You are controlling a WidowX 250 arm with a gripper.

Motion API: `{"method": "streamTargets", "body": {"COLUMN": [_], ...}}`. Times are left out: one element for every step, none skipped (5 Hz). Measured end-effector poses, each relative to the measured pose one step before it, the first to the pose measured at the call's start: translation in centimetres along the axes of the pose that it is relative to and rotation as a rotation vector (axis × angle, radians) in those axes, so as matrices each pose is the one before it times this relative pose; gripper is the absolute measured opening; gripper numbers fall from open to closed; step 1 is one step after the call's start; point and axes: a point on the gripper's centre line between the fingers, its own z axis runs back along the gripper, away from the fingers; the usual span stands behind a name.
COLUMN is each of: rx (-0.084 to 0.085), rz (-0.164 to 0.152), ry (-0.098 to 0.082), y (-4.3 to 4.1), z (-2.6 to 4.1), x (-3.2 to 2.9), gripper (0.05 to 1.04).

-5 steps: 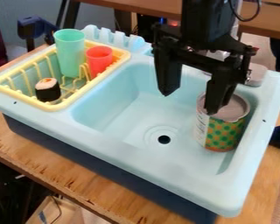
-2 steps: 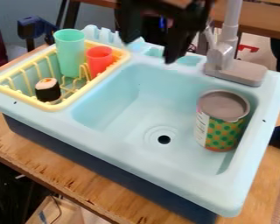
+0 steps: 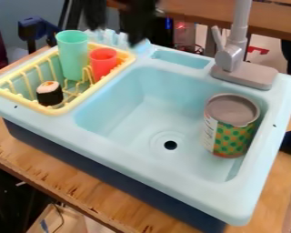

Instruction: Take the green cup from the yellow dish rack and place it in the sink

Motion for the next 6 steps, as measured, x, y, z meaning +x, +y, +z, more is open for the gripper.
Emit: {"method": "streamTargets", "body": {"rx": [-0.0348,-0.0387,-0.0099,-0.0128,-0.0058,-0.0041], "rz": [0.0195,0.0101,-0.0045,0.0068,-0.0013,-0.0013], "ry": [-0.0146,0.0162,0.0075,-0.0125,0.0058,0.0067], "y": [3.202,2.589,1.849,1.565,0.849,0.379], "z": [-0.306,-1.133,-0.666,-0.654,-0.721,-0.773], "x": [-0.152,0.265,1.057,0.941,1.195,1.056], "gripper": [1.001,1.001,1.001,1.001,1.001,1.001]}}
